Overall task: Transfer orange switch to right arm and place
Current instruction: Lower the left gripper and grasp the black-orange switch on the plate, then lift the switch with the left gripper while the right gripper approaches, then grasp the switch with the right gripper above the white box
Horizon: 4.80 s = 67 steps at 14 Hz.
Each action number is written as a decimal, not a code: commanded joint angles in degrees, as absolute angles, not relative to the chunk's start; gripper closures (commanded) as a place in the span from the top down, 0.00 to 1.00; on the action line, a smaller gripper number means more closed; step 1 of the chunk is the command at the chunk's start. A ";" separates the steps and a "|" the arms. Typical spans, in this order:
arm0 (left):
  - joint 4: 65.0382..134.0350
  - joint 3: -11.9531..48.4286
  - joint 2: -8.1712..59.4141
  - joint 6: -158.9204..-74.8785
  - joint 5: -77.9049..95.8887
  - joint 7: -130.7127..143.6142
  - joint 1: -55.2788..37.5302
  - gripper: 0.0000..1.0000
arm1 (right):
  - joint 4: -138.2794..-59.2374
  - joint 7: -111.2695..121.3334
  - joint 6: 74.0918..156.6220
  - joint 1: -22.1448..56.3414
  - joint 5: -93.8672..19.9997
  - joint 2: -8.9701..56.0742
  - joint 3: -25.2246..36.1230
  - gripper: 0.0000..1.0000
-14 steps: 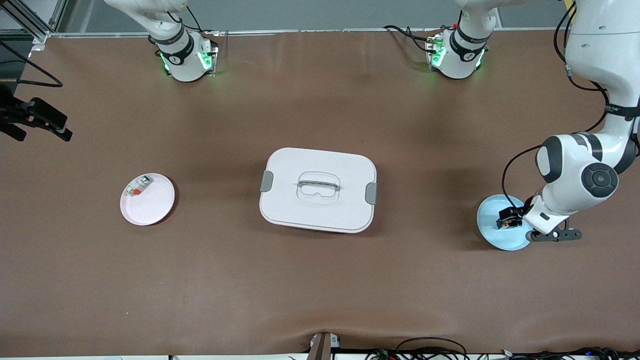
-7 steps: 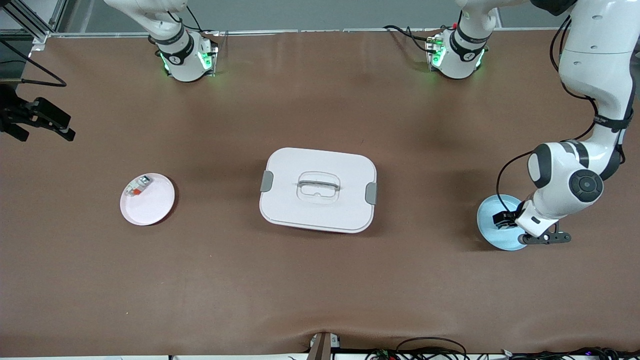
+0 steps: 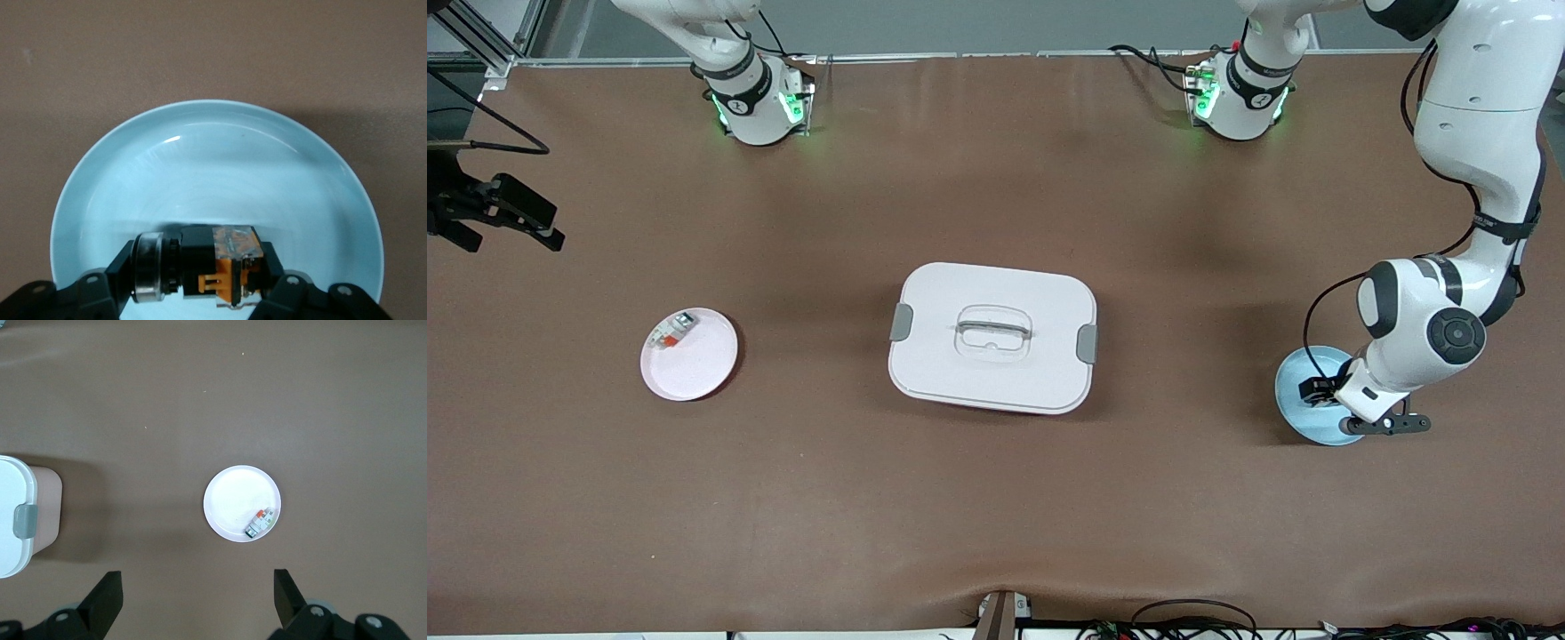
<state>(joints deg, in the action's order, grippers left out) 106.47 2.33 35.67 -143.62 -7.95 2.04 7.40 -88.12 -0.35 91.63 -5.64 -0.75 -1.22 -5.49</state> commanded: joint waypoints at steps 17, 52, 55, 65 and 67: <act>91.95 16.95 17.23 -111.46 3.76 18.78 7.12 0.00 | -87.45 -0.79 94.13 -0.70 -1.05 1.84 -5.62 1.00; 84.46 30.15 23.03 -124.97 28.74 91.23 -8.61 0.00 | -104.33 -40.52 138.34 31.11 -35.68 4.48 -5.62 1.00; 84.55 29.97 23.47 -126.38 28.48 91.41 -9.93 0.00 | -102.31 -41.13 138.34 31.20 -35.68 6.67 -5.63 1.00; 84.55 29.97 23.99 -127.62 27.69 91.49 -11.16 0.00 | -97.21 -41.04 138.43 31.73 -35.42 12.74 -5.54 1.00; 84.55 29.88 24.26 -128.23 27.60 91.49 -11.77 0.00 | -97.03 -40.87 138.43 32.08 -35.33 13.27 -5.62 1.00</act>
